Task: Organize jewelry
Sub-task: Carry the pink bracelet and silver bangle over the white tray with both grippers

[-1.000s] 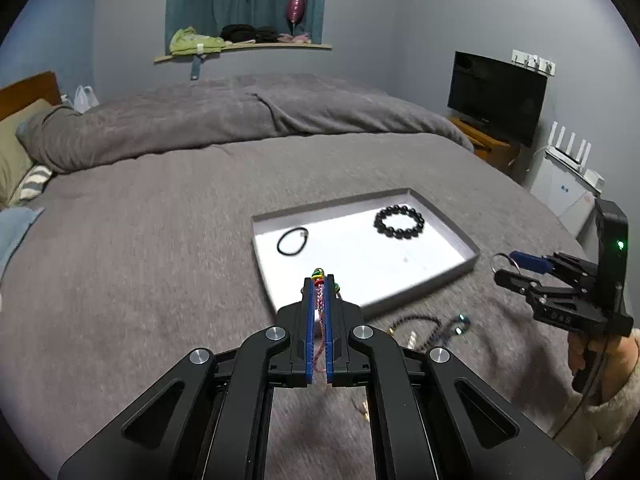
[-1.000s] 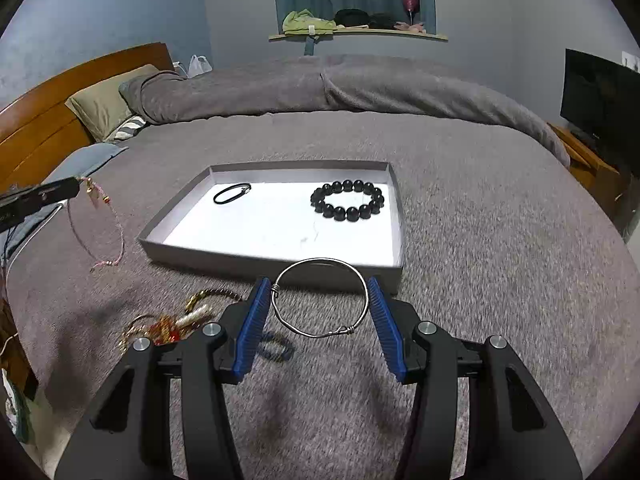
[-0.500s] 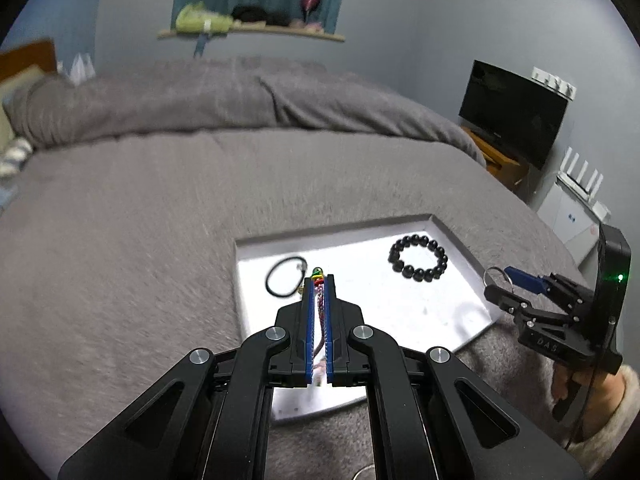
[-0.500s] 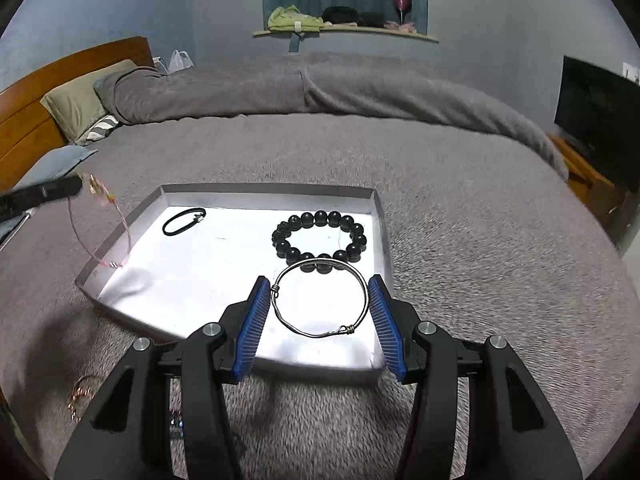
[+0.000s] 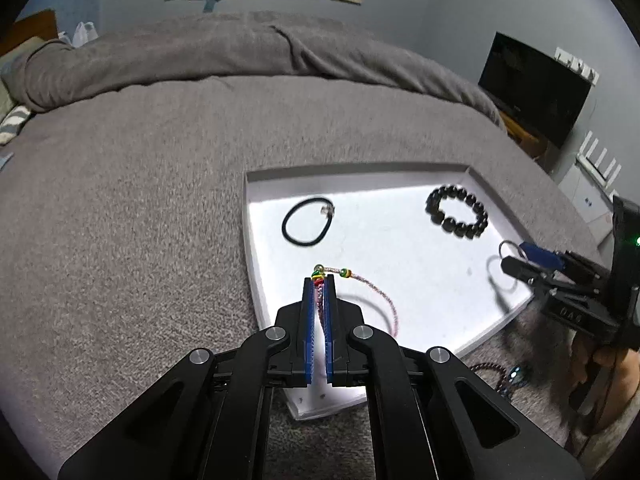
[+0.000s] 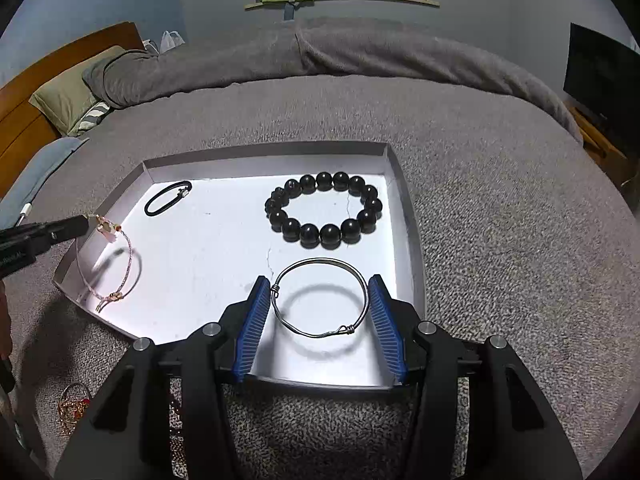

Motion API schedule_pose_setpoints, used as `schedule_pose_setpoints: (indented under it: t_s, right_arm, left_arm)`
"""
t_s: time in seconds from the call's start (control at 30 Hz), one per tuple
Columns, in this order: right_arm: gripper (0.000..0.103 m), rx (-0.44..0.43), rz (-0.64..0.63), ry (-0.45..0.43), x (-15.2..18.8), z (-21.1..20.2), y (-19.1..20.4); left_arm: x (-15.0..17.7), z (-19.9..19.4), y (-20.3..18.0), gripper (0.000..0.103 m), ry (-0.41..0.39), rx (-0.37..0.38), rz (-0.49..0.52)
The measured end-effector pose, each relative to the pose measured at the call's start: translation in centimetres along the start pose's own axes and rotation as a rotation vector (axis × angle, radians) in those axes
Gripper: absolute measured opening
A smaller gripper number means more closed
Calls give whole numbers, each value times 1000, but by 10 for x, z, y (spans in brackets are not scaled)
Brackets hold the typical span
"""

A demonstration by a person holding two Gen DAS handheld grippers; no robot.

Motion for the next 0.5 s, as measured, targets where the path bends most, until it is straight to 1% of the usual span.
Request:
schedule_pose_setpoints:
  t_s: [0.2,0.3,0.4,0.5]
  right_arm:
    - [51,7,-15,21,1,3,1]
    - [51,12,-22,36,3,5,2]
    - [51,30,-34,67,5,10,4]
    - [51,40,-30,92,6,13,4]
  left_arm:
    - [12,7,-4,5,32,-54,69]
    - [19,8,-4,5,52,-99,112]
    - [22,9,-5,5,69,-94,130]
    - [24,10,-5,5,75,-106,142]
Point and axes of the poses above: each gripper's, at about its wrist camera, not at the fingertips, and z roughly the way its jaws point, y to its left, x to its underside, the point moved 5 cm from there along z, roughly the way its jaws point, and after that the axes turned 1 degree about -z, right-handed, at the moved point
